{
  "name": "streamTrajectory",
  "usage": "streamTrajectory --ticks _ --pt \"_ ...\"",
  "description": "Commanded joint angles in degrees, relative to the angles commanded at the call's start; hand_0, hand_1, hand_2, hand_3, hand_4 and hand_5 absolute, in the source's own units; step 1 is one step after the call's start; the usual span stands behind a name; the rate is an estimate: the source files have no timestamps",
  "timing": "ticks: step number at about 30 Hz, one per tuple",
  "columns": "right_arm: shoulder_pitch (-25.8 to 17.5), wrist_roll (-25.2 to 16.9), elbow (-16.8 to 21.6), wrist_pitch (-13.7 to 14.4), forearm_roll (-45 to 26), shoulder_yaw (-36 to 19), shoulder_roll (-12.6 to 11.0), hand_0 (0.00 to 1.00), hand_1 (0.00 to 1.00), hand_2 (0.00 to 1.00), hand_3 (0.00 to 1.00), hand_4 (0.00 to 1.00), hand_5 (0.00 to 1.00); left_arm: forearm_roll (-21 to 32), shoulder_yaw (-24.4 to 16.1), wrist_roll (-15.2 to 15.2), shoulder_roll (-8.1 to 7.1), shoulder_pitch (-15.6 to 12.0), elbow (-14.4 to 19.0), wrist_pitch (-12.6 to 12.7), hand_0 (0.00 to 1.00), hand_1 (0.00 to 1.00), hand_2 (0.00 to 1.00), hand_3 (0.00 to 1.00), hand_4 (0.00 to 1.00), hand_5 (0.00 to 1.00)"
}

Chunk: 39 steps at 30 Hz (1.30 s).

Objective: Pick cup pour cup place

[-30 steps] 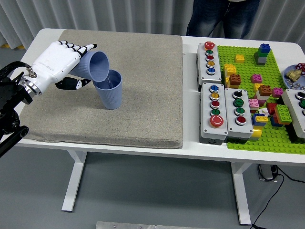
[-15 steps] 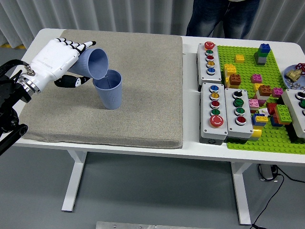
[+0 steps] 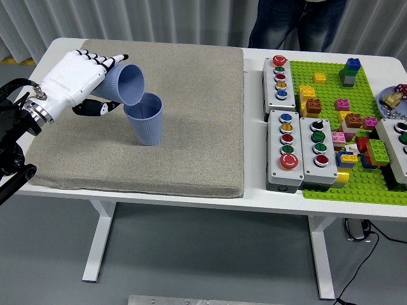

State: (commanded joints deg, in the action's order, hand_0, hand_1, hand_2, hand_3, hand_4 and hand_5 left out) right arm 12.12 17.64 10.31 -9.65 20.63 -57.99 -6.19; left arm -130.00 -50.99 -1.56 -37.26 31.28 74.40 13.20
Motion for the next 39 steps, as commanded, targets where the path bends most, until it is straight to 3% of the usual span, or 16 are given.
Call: streamTrajectory --ticks 24,39 --pt "-0.4 0.0 0.0 0.0 -0.2 0.2 0.0 0.771 0.717 0.753 0.625 0.213 0.269 0.0 1.1 0.1 -0.92 1.0 -1.0 0.2 0.597 0.558 0.712 0.719 0.621 0.301" --pt "-0.3 -0.2 0.0 0.0 -0.4 0.3 -0.2 0.771 0.716 0.753 0.625 0.213 0.266 0.0 3.4 0.9 -1.84 3.3 -1.2 0.3 0.599 0.558 0.714 0.717 0.617 0.303"
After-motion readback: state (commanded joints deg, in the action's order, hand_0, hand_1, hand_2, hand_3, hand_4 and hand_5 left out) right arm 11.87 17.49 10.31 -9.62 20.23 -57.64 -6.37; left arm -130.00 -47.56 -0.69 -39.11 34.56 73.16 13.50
